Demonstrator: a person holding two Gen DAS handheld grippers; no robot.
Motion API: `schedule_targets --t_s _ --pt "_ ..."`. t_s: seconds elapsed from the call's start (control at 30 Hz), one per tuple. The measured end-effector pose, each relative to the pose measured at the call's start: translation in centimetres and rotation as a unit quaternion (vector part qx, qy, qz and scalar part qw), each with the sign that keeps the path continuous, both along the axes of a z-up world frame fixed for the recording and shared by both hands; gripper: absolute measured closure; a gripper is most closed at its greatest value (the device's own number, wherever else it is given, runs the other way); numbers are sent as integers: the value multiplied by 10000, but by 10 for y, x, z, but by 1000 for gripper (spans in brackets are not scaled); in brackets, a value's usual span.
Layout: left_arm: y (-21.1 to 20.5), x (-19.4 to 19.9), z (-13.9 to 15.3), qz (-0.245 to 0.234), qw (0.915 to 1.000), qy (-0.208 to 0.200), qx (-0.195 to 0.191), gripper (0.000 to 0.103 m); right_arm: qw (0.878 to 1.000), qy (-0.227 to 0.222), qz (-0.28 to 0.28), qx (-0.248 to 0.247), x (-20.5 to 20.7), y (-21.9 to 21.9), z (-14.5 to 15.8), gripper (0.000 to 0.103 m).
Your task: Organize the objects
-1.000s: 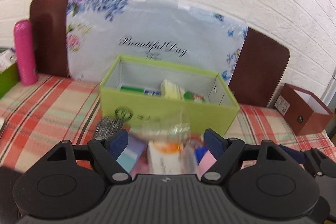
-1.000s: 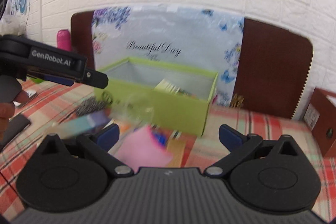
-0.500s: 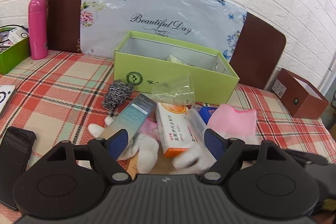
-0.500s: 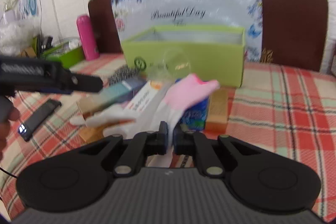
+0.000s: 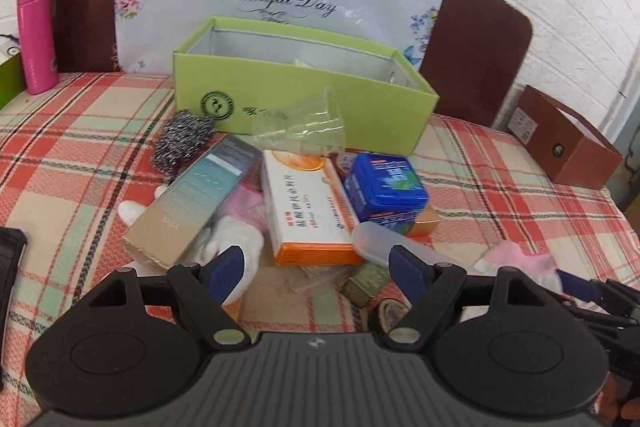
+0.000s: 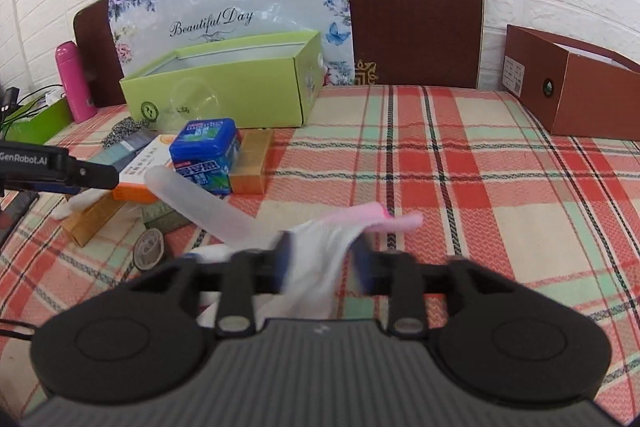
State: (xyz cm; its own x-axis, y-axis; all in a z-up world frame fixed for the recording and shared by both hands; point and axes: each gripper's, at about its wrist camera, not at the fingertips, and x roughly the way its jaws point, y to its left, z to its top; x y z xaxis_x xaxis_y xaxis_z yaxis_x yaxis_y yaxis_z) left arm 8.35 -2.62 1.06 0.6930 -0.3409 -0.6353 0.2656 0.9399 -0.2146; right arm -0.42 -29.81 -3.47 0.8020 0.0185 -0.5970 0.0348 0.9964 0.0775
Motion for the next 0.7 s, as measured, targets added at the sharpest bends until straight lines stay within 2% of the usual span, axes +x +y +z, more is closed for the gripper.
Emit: schedule_targets --t_s 0.1,0.27,0.4,0.53,0.57,0.6,0.7 --pt "-1 -4 3 -57 9999 -51 115 20 9995 -171 30 -270 -1 8 2 40" --pt "17 -13 4 -27 9995 -114 309 20 9952 -395 762 -467 10 31 7 40" --pt "34 -16 -6 96 9995 64 288 20 9871 -185 1451 -651 34 52 -8 40" --pt "38 -11 -11 113 9997 114 185 20 9836 78 1618 -788 54 62 -23 40" --pt "37 -9 -11 110 9997 107 215 20 9840 151 1625 -713 58 61 -25 42" --pt "36 -7 -11 106 9996 94 253 20 9847 242 1617 -601 61 60 -26 52" --pt "41 -1 -7 143 9996 -42 258 21 9880 353 1467 -322 58 57 -22 61"
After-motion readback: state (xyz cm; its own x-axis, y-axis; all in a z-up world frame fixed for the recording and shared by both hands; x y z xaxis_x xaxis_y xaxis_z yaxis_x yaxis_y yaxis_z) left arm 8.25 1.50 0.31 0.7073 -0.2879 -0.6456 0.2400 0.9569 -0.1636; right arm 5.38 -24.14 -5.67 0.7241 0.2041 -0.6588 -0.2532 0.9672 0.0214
